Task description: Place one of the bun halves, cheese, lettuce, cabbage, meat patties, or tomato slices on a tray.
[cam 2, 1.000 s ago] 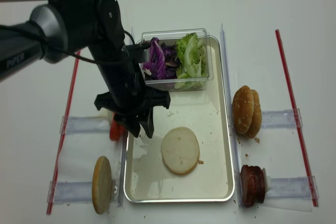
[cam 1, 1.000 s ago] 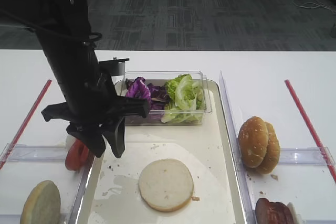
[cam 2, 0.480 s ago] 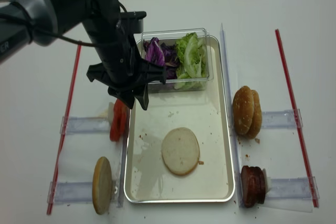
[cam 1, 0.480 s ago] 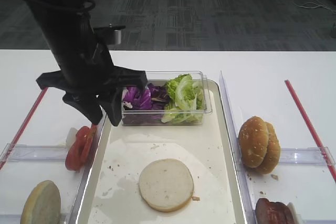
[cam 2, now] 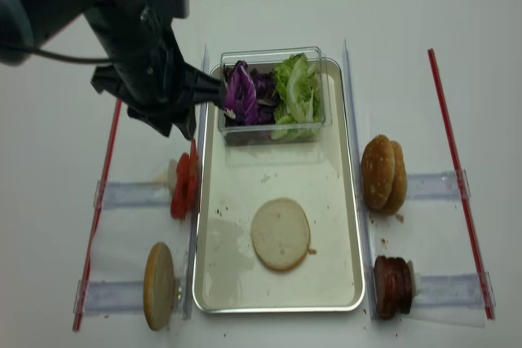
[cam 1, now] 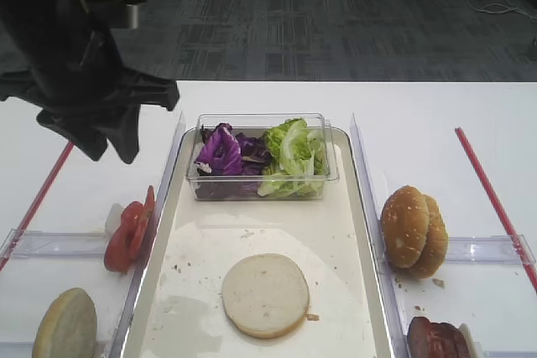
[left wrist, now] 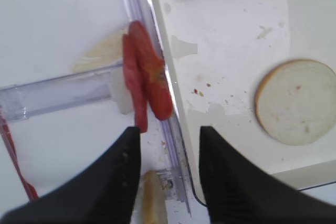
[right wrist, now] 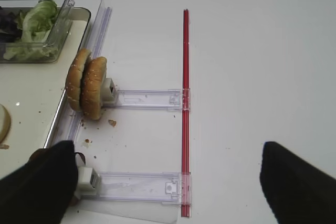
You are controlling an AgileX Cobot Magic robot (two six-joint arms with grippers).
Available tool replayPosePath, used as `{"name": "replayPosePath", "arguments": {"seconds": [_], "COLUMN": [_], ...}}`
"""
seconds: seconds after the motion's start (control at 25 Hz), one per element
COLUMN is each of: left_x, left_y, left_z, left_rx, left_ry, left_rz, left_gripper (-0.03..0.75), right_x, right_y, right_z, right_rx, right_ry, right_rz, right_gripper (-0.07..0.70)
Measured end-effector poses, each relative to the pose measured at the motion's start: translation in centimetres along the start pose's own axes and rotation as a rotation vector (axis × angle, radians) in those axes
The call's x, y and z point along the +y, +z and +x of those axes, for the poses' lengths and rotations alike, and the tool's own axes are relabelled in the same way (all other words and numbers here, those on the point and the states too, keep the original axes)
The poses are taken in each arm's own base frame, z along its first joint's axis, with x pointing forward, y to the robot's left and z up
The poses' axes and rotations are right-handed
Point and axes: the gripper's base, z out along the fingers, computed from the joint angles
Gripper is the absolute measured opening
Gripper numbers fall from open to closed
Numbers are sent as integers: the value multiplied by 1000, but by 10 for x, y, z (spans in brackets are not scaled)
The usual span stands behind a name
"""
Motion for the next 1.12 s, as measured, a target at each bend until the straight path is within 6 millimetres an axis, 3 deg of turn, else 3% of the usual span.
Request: {"name": "replayPosePath", "arguments": {"seconds": [0.28,0.48,0.88,1.12], "left_x": [54,78,82,84], "left_y": [1,-9,-13,-21], "left_z": [16,26,30,54], "left_rx": [26,6,-6,-20], "left_ry": [-115,-156,-123,-106], "left_rz": [-39,-61,-64,-91], "left_gripper": [285,285,285,285], "right_x": [0,0,0,0], "right_y": [0,0,0,0], "right_z": [0,0,0,0], "right_rx": [0,0,0,0], "right_ry": [-6,0,0,0], "right_rz": [0,0,0,0], "right_gripper": [692,692,692,692]}}
